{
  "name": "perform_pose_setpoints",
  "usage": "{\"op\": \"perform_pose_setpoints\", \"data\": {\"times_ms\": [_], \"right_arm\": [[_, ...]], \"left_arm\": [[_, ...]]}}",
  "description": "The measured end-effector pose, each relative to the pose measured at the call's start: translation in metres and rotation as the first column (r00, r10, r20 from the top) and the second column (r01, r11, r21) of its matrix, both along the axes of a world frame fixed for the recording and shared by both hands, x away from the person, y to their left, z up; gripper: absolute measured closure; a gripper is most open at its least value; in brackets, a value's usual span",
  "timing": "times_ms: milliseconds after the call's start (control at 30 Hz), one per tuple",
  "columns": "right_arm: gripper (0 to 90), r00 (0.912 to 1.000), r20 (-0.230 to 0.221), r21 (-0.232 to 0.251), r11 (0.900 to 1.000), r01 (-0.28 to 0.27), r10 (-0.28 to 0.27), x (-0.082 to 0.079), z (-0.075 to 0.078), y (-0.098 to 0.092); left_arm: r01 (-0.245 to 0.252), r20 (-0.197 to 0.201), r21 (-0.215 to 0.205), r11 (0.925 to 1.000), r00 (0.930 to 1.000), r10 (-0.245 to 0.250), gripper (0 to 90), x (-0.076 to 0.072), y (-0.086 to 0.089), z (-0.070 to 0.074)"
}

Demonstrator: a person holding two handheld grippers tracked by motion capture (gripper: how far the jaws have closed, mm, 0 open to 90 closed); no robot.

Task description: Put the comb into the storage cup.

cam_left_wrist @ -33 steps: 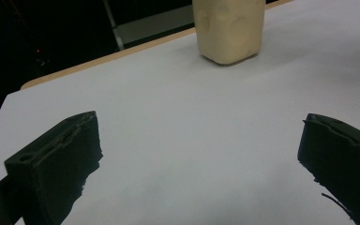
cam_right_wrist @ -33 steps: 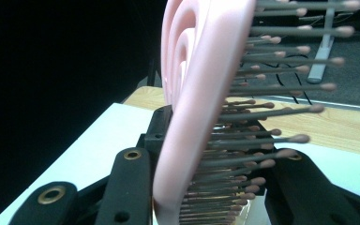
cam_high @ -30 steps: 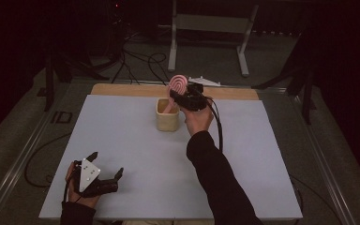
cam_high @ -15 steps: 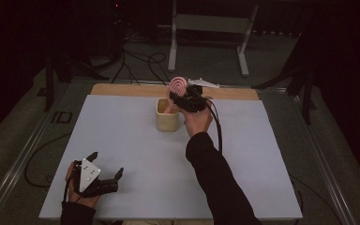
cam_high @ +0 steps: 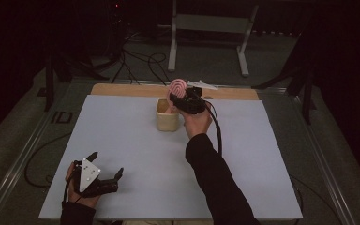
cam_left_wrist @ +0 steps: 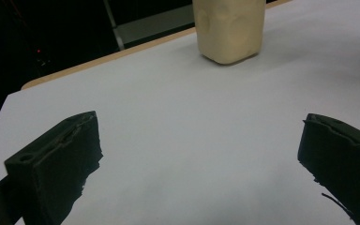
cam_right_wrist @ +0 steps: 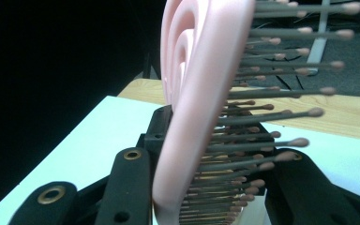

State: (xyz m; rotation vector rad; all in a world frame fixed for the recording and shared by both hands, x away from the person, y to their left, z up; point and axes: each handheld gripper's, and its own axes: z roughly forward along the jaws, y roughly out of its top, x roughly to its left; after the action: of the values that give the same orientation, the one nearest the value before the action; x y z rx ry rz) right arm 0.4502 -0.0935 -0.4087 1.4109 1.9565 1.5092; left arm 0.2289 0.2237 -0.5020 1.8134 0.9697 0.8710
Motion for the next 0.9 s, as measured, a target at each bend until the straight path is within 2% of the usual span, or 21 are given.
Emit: {"op": "perform_pose_setpoints", "data": {"times_ms": [900], "right_arm": [[63.2,0.9998,-0.019,-0.012,1.000,0.008,-0.009,0.000,-0.012,0.005]], "left_arm": [[0.001,-0.003,0.003,1.0000,1.0000,-0.001,0.2,0.000,0.000,0.000]]}}
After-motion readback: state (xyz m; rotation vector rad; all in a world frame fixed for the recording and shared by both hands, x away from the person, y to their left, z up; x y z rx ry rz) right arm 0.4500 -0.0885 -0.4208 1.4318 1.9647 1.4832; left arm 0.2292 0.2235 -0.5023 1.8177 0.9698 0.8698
